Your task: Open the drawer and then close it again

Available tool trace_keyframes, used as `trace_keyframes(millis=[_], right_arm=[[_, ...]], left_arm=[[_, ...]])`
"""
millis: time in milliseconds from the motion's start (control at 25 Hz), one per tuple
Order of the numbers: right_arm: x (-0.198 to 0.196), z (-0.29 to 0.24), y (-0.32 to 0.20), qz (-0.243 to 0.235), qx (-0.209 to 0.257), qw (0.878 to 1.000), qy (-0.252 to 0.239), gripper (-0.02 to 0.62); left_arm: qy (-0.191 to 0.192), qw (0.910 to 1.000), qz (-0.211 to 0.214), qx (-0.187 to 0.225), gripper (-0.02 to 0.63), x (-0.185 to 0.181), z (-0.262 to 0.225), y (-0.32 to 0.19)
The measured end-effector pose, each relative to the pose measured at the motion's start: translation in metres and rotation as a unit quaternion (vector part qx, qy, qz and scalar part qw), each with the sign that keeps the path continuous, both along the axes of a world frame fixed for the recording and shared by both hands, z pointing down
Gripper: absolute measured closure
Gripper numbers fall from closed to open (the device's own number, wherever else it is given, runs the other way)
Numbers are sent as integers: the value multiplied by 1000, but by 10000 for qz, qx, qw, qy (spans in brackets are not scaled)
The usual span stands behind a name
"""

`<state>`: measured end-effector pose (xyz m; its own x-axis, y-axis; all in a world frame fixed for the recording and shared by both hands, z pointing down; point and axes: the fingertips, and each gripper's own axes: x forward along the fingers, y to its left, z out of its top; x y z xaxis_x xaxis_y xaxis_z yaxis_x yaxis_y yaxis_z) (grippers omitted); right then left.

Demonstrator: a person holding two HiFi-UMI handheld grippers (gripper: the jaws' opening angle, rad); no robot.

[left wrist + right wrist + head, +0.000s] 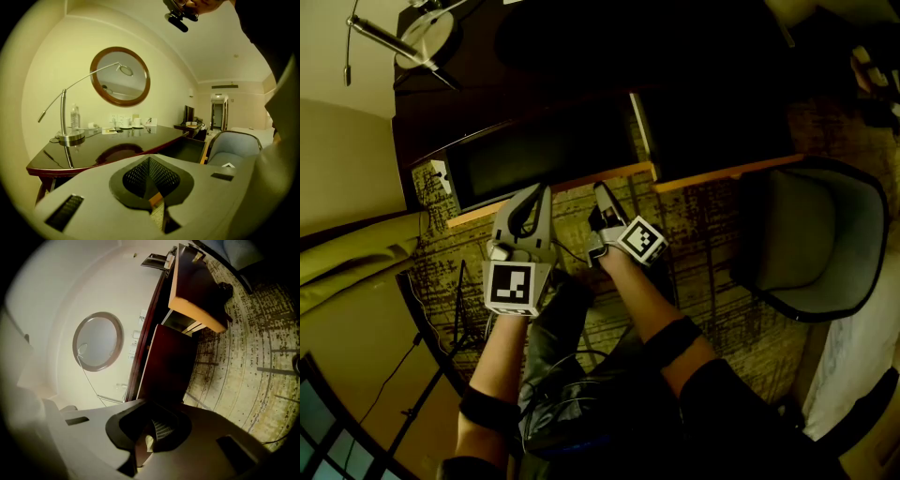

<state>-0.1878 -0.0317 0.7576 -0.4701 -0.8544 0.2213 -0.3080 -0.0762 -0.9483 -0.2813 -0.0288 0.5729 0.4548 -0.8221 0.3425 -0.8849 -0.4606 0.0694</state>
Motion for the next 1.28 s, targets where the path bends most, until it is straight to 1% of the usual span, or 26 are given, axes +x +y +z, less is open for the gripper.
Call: trace_keyframes(millis=[200, 280, 440, 520, 640, 800, 920, 1120, 1280], right_arm=[[-9, 1, -37, -6, -39, 10000, 48, 595], [-14, 1, -54, 21, -50, 10000, -15, 595], [-19, 0, -84, -38, 14, 10000, 37, 595], [-22, 0, -96, -51, 70, 10000, -24, 595], [-26, -2, -110, -164, 94, 9998, 119, 595], [-32, 2, -129, -152, 11, 9999, -52, 595], [-34, 1, -146, -292, 44, 9994, 182, 595], [-39, 2, -177, -279, 97, 9994, 195, 595], [-43, 5, -193, -331, 118, 9989, 321, 595]], left_arm=[[56, 9998, -205, 26, 606, -7, -2, -10], [40, 9996, -275, 15, 606, -10, -1, -14], [25, 9990, -456, 29, 606, -15, -1, -22], [45, 9984, -569, 21, 606, -18, 0, -26], [58, 9975, -702, 24, 606, -21, 2, -31], [43, 9966, -820, 35, 606, -21, 5, -36], [16, 9955, -948, 11, 606, -24, 7, -38], [-55, 9935, -1141, 14, 606, -33, 10, -40], [-67, 9914, -1307, -1, 606, -42, 11, -42]])
